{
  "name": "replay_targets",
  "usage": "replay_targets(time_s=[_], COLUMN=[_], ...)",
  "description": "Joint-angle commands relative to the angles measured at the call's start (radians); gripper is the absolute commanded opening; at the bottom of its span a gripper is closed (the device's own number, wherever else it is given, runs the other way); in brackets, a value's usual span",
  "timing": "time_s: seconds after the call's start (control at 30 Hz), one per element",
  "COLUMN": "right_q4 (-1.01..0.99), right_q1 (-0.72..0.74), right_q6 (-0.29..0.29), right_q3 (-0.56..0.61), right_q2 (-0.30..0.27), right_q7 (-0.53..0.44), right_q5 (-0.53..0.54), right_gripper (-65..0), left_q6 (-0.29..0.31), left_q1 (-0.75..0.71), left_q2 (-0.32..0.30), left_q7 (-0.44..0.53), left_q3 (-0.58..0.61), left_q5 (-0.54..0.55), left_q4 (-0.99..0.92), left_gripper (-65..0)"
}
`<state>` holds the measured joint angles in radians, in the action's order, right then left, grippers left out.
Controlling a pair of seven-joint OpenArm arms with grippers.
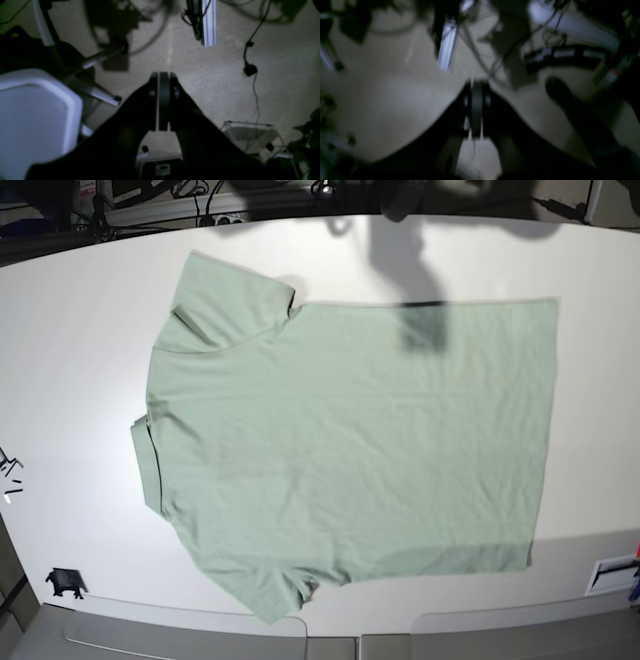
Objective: Fold the T-shirt properly
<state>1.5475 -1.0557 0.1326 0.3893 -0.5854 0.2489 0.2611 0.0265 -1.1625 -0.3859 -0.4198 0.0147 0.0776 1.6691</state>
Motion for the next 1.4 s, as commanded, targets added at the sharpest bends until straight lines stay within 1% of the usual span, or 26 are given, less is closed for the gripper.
replay_targets(time_s=[0.0, 0.03, 0.07, 0.13, 0.17, 0.23, 0.27, 0.33, 0.43, 0.53, 0.57, 0.63, 0.7, 0.77, 0.83, 0.9, 0.93, 0.97, 1.0, 1.03, 1.07, 1.13, 1.17, 1.2, 1.27, 1.37], right_q4=[0.078, 0.154, 0.229, 0.370, 0.433, 0.542, 0.583, 0.637, 0.650, 0.627, 0.612, 0.567, 0.504, 0.425, 0.332, 0.234, 0.190, 0.152, 0.123, 0.103, 0.094, 0.093, 0.096, 0.099, 0.106, 0.114], right_q1=[-0.066, -0.113, -0.155, -0.225, -0.251, -0.253, -0.253, -0.253, -0.237, -0.151, -0.115, -0.039, 0.041, 0.115, 0.181, 0.238, 0.264, 0.286, 0.305, 0.320, 0.333, 0.357, 0.370, 0.384, 0.407, 0.412], right_q6=[0.002, 0.002, -0.001, -0.010, -0.020, -0.054, -0.079, -0.141, -0.232, -0.314, -0.326, -0.328, -0.328, -0.328, -0.329, -0.330, -0.336, -0.356, -0.397, -0.455, -0.530, -0.699, -0.771, -0.814, -0.821, -0.820], right_q3=[-0.040, -0.085, -0.132, -0.228, -0.278, -0.377, -0.425, -0.525, -0.672, -0.792, -0.825, -0.877, -0.909, -0.921, -0.920, -0.919, -0.919, -0.919, -0.919, -0.919, -0.919, -0.919, -0.919, -0.919, -0.919, -0.919], right_q2=[-0.018, -0.029, -0.039, -0.052, -0.056, -0.057, -0.057, -0.058, -0.054, -0.007, 0.014, 0.068, 0.119, 0.171, 0.211, 0.238, 0.243, 0.245, 0.245, 0.244, 0.244, 0.244, 0.244, 0.245, 0.245, 0.245], right_q7=[-0.013, -0.013, -0.013, -0.012, -0.013, -0.013, -0.013, -0.023, -0.040, -0.040, -0.041, -0.042, -0.041, -0.039, -0.037, -0.026, -0.011, 0.014, 0.040, 0.065, 0.092, 0.161, 0.197, 0.228, 0.256, 0.249], right_q5=[0.000, 0.000, 0.000, 0.002, 0.008, 0.038, 0.066, 0.148, 0.306, 0.459, 0.502, 0.581, 0.642, 0.672, 0.693, 0.738, 0.777, 0.823, 0.872, 0.923, 0.975, 1.071, 1.109, 1.131, 1.140, 1.118], right_gripper=[-65.0, -65.0, -65.0, -65.0, -65.0, -65.0, -65.0, -65.0, -65.0, -65.0, -65.0, -65.0, -65.0, -65.0, -65.0, -65.0, -65.0, -65.0, -65.0, -65.0, -65.0, -65.0, -65.0, -65.0, -65.0, -65.0], left_q6=[-0.002, 0.008, 0.031, 0.094, 0.121, 0.179, 0.200, 0.237, 0.267, 0.281, 0.299, 0.342, 0.377, 0.420, 0.449, 0.453, 0.454, 0.453, 0.453, 0.454, 0.453, 0.453, 0.453, 0.454, 0.454, 0.453], left_q1=[-0.057, -0.092, -0.125, -0.146, -0.146, -0.146, -0.146, -0.146, -0.146, -0.146, -0.146, -0.146, -0.117, -0.092, -0.069, -0.056, -0.051, -0.047, -0.046, -0.047, -0.048, -0.048, -0.048, -0.048, -0.048, -0.047], left_q2=[-0.013, -0.018, -0.021, -0.031, -0.033, -0.033, -0.033, -0.033, -0.033, -0.032, -0.029, -0.021, -0.008, 0.013, 0.036, 0.057, 0.066, 0.073, 0.075, 0.075, 0.075, 0.075, 0.075, 0.075, 0.075, 0.075], left_q7=[0.000, -0.008, -0.014, -0.025, -0.027, -0.037, -0.065, -0.058, 0.015, 0.085, 0.084, 0.078, 0.076, 0.076, 0.076, 0.077, 0.076, 0.076, 0.077, 0.076, 0.076, 0.076, 0.076, 0.076, 0.076, 0.072], left_q3=[-0.027, -0.054, -0.087, -0.157, -0.196, -0.276, -0.315, -0.394, -0.508, -0.594, -0.613, -0.632, -0.633, -0.633, -0.633, -0.633, -0.633, -0.633, -0.633, -0.633, -0.633, -0.633, -0.633, -0.633, -0.633, -0.633], left_q5=[0.001, 0.001, 0.002, 0.002, 0.002, 0.006, 0.019, 0.086, 0.219, 0.395, 0.454, 0.563, 0.639, 0.674, 0.675, 0.676, 0.675, 0.675, 0.676, 0.675, 0.674, 0.672, 0.672, 0.672, 0.672, 0.640], left_q4=[0.063, 0.124, 0.185, 0.301, 0.355, 0.452, 0.488, 0.545, 0.600, 0.605, 0.605, 0.602, 0.601, 0.601, 0.601, 0.601, 0.601, 0.601, 0.601, 0.601, 0.601, 0.601, 0.601, 0.601, 0.601, 0.601], left_gripper=[-65.0, -65.0, -65.0, -65.0, -65.0, -65.0, -65.0, -65.0, -65.0, -65.0, -65.0, -65.0, -65.0, -65.0, -65.0, -65.0, -65.0, -65.0, -65.0, -65.0, -65.0, -65.0, -65.0, -65.0, -65.0, -65.0])
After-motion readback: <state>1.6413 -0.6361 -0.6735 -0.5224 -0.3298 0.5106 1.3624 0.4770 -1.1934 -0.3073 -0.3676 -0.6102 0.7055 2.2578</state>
